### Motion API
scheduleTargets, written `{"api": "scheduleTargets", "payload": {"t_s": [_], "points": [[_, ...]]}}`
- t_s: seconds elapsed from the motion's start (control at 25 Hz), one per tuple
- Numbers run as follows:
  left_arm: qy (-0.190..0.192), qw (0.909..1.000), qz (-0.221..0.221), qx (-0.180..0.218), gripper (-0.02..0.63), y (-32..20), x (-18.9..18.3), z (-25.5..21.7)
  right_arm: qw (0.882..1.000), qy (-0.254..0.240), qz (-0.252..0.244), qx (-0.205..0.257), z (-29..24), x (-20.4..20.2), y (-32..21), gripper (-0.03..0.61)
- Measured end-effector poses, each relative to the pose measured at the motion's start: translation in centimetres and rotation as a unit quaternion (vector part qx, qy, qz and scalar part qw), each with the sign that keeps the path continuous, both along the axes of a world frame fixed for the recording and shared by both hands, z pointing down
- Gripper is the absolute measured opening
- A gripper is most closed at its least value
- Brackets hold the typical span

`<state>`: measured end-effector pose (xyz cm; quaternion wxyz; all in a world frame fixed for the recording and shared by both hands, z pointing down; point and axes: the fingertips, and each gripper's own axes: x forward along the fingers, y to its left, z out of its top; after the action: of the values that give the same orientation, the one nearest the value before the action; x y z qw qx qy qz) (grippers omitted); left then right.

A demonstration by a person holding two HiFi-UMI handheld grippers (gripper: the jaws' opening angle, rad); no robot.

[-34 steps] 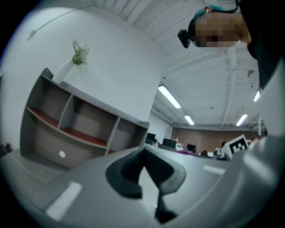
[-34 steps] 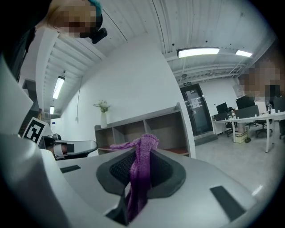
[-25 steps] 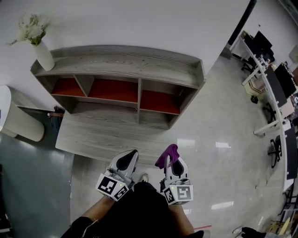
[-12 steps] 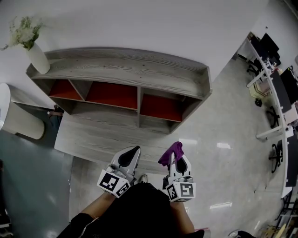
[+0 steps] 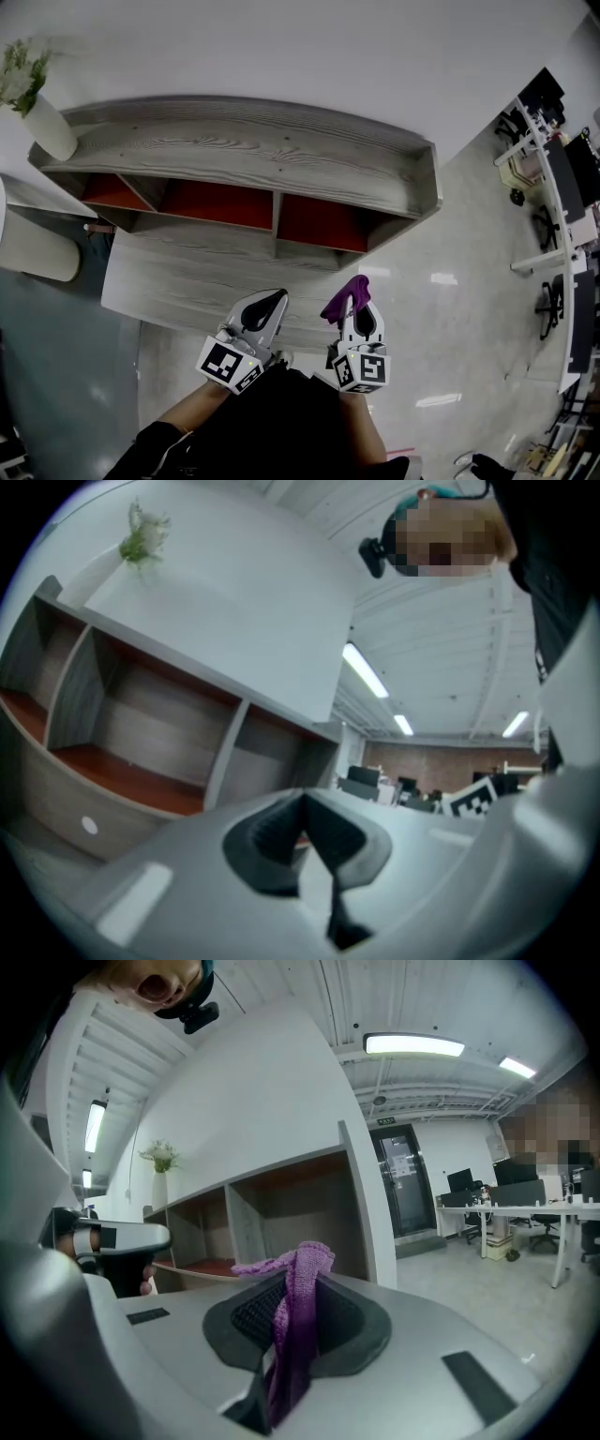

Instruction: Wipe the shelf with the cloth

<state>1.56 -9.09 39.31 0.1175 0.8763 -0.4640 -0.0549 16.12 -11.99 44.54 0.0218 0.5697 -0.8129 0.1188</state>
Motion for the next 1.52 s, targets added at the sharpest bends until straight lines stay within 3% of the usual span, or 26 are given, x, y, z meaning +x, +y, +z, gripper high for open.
{"api": "scheduleTargets", "payload": {"t_s": [0.64,1.12,1.52], "points": [[-0.006,0.9995,0.022,-0.020,0.003,-4.2,1.1,1.8,0.998,0.025,0.040,-0.041,5.0,1.3,-8.9,0.054],[0.000,0.9994,0.018,-0.030,0.003,-6.1,-0.1,2.6,0.991,0.071,0.080,-0.082,7.3,2.5,-12.4,0.054],[0.006,0.9991,0.020,-0.037,0.003,-6.9,-0.8,3.1,0.983,0.100,0.086,-0.132,10.0,2.1,-14.7,0.054]]}}
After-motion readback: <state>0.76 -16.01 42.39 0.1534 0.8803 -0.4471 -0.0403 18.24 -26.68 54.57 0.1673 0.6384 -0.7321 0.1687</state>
